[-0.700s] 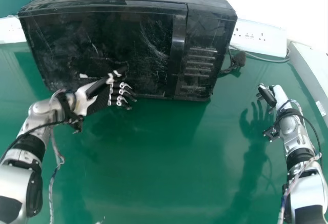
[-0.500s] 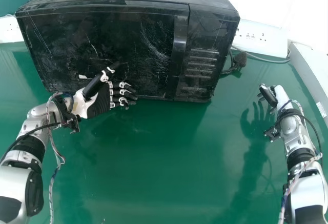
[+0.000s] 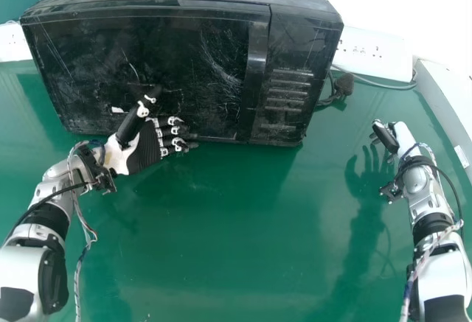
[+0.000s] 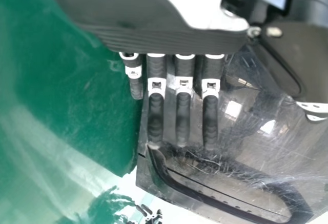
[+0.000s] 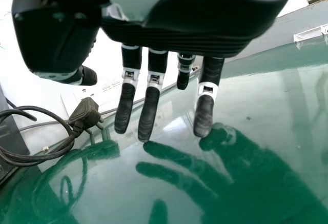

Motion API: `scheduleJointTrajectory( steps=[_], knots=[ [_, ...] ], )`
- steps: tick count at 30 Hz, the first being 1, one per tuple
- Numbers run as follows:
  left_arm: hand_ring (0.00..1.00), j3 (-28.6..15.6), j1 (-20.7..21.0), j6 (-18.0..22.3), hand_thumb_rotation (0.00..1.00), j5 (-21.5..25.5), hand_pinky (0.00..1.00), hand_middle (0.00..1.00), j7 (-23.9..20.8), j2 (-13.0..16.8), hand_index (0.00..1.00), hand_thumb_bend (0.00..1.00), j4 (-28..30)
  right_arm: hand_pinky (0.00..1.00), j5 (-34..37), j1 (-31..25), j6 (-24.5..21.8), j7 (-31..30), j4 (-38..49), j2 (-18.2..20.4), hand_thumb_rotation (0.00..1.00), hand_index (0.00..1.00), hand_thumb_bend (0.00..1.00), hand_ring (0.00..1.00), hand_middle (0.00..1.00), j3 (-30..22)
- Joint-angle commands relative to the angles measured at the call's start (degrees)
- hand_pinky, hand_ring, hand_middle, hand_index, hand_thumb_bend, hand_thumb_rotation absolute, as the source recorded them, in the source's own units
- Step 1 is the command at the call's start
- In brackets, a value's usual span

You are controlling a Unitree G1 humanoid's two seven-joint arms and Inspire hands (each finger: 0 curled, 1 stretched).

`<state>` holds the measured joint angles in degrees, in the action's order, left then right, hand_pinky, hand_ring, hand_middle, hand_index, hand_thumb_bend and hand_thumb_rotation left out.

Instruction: Open the door of oven

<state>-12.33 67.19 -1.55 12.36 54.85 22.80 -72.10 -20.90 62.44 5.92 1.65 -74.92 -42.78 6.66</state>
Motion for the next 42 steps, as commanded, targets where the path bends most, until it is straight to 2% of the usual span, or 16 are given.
scheduleJointTrajectory(
  steps=[1,3,11,25,31,37,42],
  knots=[
    [0.51,-1.1,-2.2,-0.6,0.76,-0.3,0.38,0.63,-2.5,0.8,0.69,1.00,-1.1,0.43,-0.3,-2.3,-1.2,-1.9,-1.5,1.3,0.14,0.49,0.51,0.48,0.56,0.4],
    [0.56,-1.2,-2.3,-0.4,0.78,-0.2,0.42,0.68,-2.1,0.8,0.71,1.00,-1.0,0.43,-0.3,-2.3,-1.3,-1.8,-1.5,1.3,0.14,0.49,0.51,0.48,0.56,0.4],
    [0.58,-2.0,-2.4,-0.8,0.81,0.6,0.44,0.71,1.0,0.7,0.74,1.00,-0.9,0.42,-0.4,-2.5,-1.1,-1.6,-1.5,1.3,0.15,0.49,0.51,0.47,0.55,0.5],
    [0.59,-3.7,-3.1,0.1,0.81,1.1,0.44,0.71,4.3,0.1,0.74,1.00,0.1,0.40,0.2,-3.3,0.0,-1.2,-1.4,1.5,0.14,0.49,0.51,0.45,0.55,-0.5],
    [0.66,-3.5,-3.2,0.4,0.81,1.6,0.46,0.74,5.7,-0.2,0.75,1.00,1.1,0.43,-0.1,-3.4,0.2,-1.0,-1.4,1.4,0.14,0.49,0.51,0.47,0.56,-0.3],
    [0.70,-3.4,-3.4,1.0,0.81,2.2,0.47,0.77,7.8,-0.5,0.77,1.00,2.2,0.40,-0.2,-3.1,0.0,-1.4,-1.3,1.4,0.14,0.49,0.51,0.45,0.55,-0.2],
    [0.72,-2.6,-3.5,1.6,0.81,1.8,0.49,0.79,9.2,-0.5,0.79,1.00,3.5,0.41,-0.1,-2.9,-0.4,-1.6,-1.4,1.4,0.14,0.49,0.51,0.46,0.55,-0.2]
  ],
)
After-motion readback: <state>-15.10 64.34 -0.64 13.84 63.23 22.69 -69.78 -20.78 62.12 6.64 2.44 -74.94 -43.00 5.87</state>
